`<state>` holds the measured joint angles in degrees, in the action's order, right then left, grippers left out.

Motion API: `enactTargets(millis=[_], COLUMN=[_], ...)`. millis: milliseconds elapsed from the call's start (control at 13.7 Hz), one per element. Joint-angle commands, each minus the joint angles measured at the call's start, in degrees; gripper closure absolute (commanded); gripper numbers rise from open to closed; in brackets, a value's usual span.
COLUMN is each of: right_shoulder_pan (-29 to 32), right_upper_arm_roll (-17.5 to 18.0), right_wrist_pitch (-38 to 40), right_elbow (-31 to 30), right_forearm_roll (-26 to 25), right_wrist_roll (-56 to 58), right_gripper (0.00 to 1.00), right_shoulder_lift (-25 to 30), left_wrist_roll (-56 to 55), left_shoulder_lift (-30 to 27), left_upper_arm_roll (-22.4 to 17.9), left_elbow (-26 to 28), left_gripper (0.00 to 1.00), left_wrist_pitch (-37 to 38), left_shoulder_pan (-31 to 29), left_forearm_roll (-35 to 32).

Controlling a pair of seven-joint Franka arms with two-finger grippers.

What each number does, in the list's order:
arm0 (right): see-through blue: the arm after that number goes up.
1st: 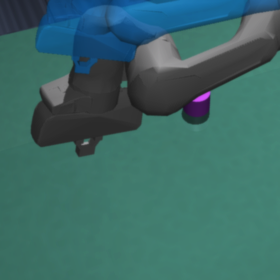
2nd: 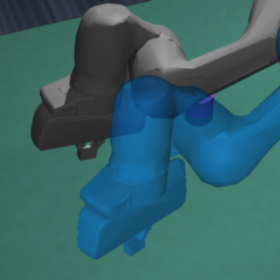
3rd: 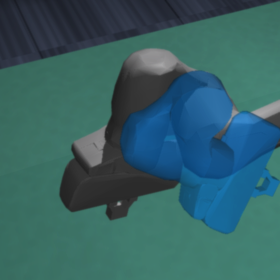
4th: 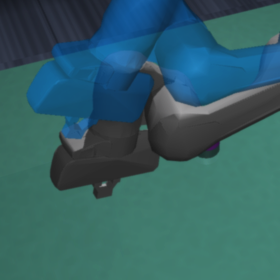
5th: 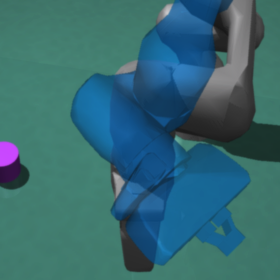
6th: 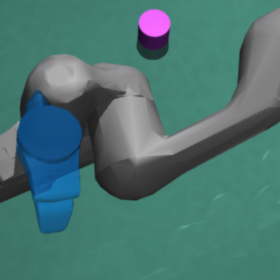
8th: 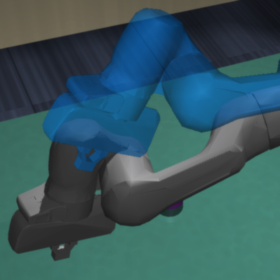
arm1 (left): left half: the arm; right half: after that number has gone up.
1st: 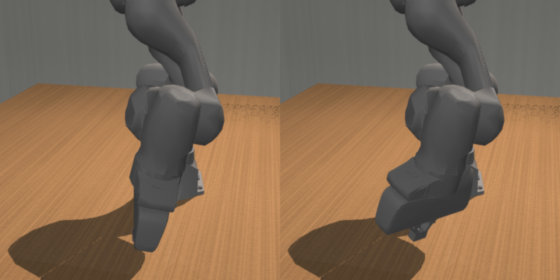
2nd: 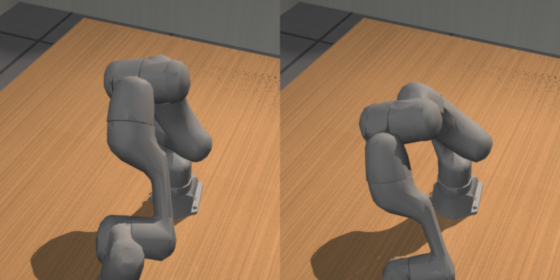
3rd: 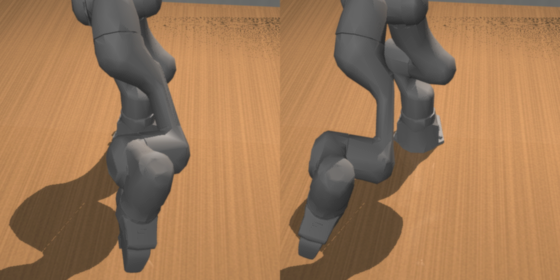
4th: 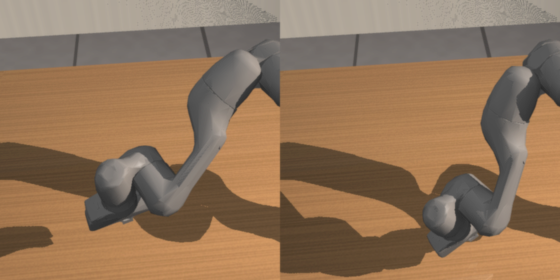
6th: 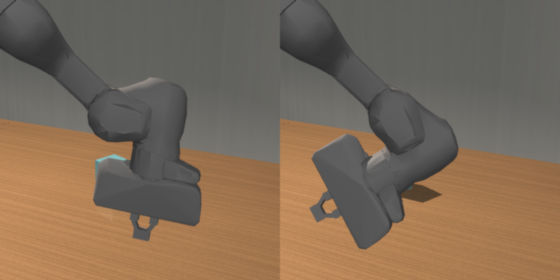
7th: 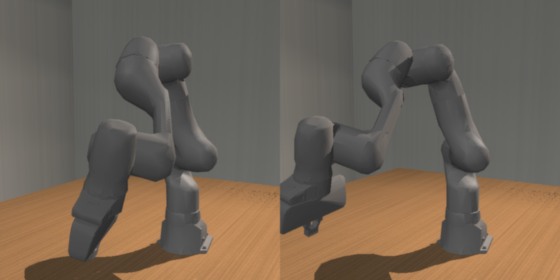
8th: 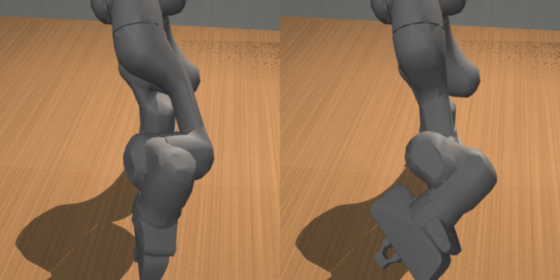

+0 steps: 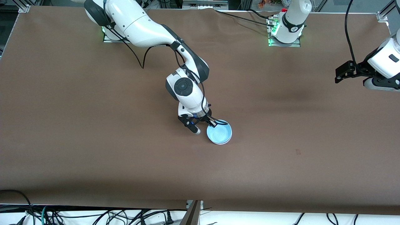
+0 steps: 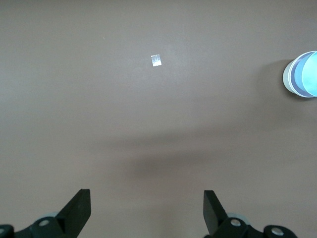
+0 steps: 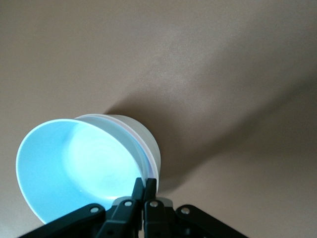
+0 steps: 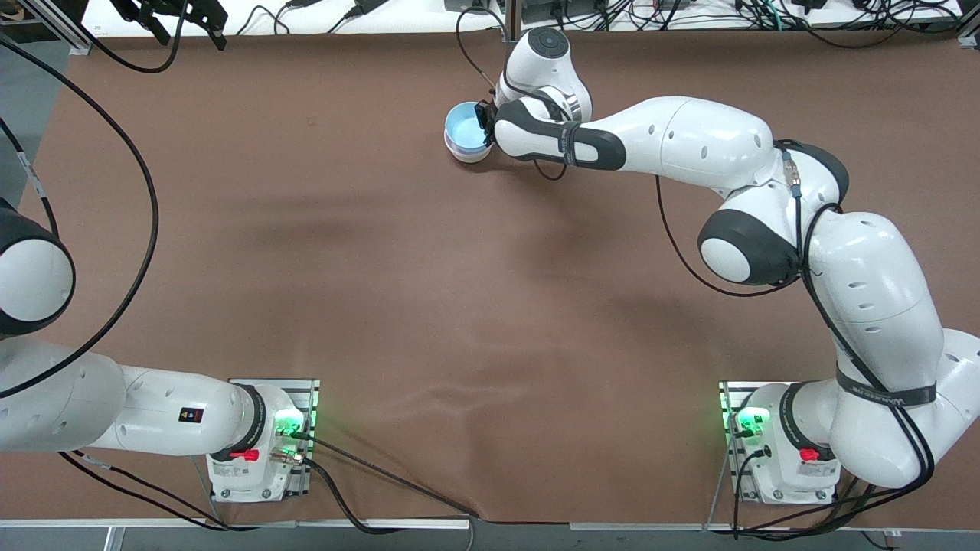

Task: Stack pink and blue bowls on white bowl
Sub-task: 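Lower the blue bowl into the pink bowl with the right gripper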

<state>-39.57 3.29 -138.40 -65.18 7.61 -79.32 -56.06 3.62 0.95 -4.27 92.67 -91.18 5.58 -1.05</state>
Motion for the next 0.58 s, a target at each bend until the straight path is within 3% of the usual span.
enactTargets(millis=[0,146,219,292,438,511], right_shoulder_pan=[-0.33,-0.33,-0.33,-0.33,-0.24,-0.24], right_upper_arm_roll=[-0.12,-0.12,-0.12,-0.12,-0.12,-0.29], right_wrist_pitch=[0.15,0.06,0.14,0.15,0.50,0.58], right_elbow=[1.72,1.81,1.81,1.90,2.07,2.07], right_forearm_roll=[-0.14,-0.14,-0.14,-0.14,-0.14,-0.14], right_wrist_roll=[-0.22,-0.30,-0.31,-0.57,-0.74,-0.83], right_gripper=[1.00,1.00,0.95,0.76,0.48,0.15], right_shoulder_lift=[-1.24,-1.51,-1.42,-1.42,-1.16,-0.89], left_wrist_roll=[0.51,0.51,0.51,0.51,0.51,0.51], left_shoulder_lift=[-1.30,-1.30,-1.30,-1.22,-1.21,-1.21], left_upper_arm_roll=[0.50,0.58,0.58,0.58,0.58,0.58], left_elbow=[1.19,1.19,1.19,1.19,1.19,1.19], left_gripper=[0.00,0.00,0.00,0.00,0.00,0.00], left_wrist_pitch=[-0.75,-0.75,-0.75,-0.75,-0.75,-0.75], left_shoulder_pan=[-0.48,-0.48,-0.48,-0.48,-0.48,-0.48], left_forearm_roll=[-1.15,-1.15,-1.15,-1.15,-1.15,-1.15])
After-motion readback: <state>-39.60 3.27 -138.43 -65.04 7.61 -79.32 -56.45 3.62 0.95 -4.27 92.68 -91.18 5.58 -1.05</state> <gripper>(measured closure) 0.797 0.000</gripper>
